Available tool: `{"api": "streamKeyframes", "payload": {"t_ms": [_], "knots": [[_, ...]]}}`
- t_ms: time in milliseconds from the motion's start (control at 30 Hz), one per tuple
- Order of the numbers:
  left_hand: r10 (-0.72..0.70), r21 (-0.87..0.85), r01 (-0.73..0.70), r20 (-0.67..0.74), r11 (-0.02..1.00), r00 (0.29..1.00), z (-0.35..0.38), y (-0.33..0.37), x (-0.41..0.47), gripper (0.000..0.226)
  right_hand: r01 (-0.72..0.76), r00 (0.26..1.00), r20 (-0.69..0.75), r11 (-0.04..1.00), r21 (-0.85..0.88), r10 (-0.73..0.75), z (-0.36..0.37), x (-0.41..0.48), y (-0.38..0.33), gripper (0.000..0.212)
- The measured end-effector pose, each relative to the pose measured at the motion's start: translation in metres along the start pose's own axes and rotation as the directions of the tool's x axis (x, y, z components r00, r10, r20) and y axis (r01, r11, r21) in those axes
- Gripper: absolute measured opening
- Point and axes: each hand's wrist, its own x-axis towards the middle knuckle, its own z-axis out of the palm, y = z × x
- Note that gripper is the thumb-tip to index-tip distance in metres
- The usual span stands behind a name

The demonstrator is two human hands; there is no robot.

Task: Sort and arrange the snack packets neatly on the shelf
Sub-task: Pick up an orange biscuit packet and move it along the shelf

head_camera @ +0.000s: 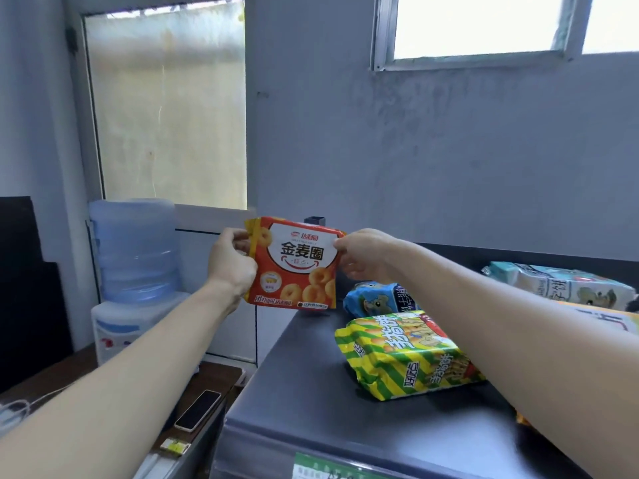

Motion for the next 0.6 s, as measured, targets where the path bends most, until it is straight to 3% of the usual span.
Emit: {"api": "streamKeyframes", "payload": {"t_ms": [600], "knots": [[-0.083, -0.004, 0.089, 0.327, 0.996, 0.941, 0.059, -0.002, 0.002, 0.043, -0.100, 0.991, -0.095, 0.993, -0.069, 0.093, -0.040, 0.008, 0.014, 0.022]]}}
